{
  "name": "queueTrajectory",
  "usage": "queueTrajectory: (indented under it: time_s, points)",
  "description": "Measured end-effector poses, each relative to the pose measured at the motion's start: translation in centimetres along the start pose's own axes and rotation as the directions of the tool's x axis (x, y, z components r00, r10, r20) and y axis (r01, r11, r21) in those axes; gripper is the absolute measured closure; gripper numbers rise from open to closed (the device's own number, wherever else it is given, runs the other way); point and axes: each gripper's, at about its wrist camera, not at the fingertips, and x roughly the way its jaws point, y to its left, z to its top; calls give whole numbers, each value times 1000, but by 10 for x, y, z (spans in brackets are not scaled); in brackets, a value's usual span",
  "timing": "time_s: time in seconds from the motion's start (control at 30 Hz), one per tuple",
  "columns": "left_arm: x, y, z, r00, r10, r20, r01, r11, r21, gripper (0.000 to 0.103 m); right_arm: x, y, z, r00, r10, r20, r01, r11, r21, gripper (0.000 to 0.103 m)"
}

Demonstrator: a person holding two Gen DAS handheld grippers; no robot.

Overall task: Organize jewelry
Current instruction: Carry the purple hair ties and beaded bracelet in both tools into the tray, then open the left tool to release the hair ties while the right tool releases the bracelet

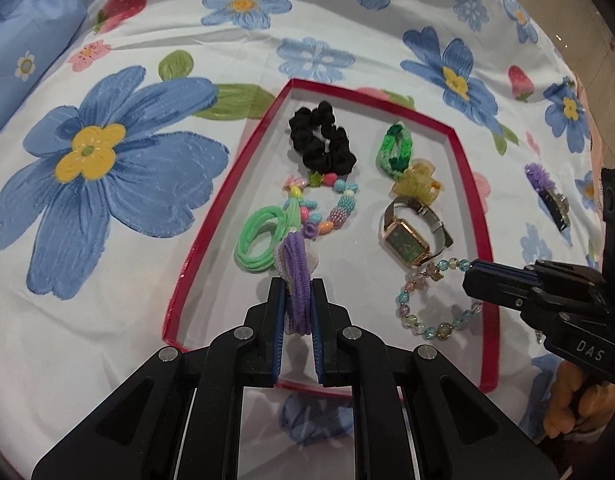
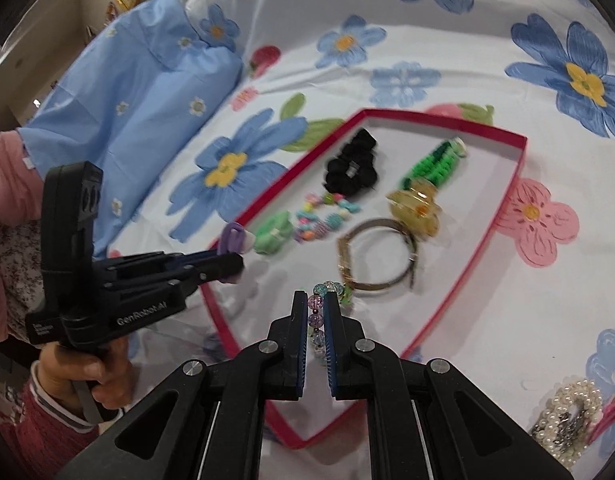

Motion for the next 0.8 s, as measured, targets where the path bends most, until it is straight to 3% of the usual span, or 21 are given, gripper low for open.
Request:
queueTrajectory:
  time_s: [0.53,0.7,0.8]
  points:
    - [14,0,0,999,11,-32,-11,1000,-6,86,25,-4,-1,985,-150,-88,142,986,-91,95]
    - [11,1,0,1000,16,-25,-16,1000,-13,72,25,-5,-1,985,-144,-95,136,987,-89,93]
    - [8,1,0,1000,13,-16,-13,1000,-19,70,23,-5,-1,987,-130,-90,123,989,-78,90]
